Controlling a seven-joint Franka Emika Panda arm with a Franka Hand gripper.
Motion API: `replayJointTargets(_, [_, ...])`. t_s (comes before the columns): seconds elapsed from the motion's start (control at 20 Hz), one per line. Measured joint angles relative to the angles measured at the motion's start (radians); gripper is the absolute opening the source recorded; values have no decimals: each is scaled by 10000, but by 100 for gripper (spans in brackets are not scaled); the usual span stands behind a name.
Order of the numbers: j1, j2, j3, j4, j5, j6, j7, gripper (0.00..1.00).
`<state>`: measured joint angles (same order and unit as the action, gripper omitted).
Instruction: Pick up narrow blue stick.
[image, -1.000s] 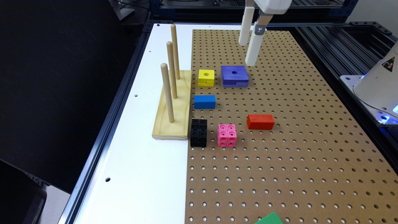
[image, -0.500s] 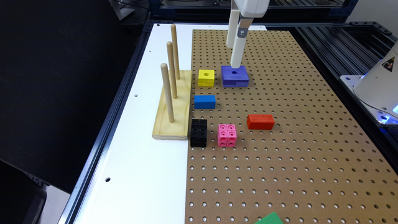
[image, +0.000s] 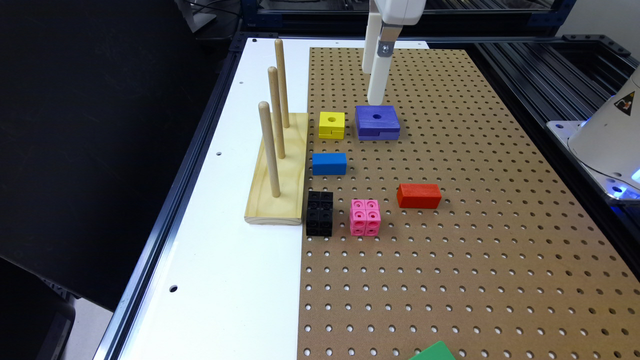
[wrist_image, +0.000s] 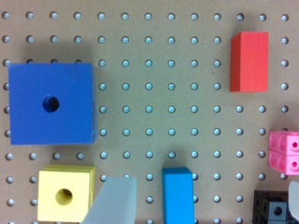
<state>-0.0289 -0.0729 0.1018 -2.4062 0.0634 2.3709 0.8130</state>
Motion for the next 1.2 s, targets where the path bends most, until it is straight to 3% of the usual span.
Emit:
replayJointTargets(0.35, [3,446,4,450,-6,0,0,100])
replayJointTargets(0.5, [3,619,5,455,-10,58,0,100])
replayJointTargets(0.7, [7,1131,5,456,-31,558,0,100])
replayJointTargets(1.05, [9,1338,5,457,-40,693,0,100])
replayJointTargets(1.2, [10,1656,5,457,-54,992,0,100])
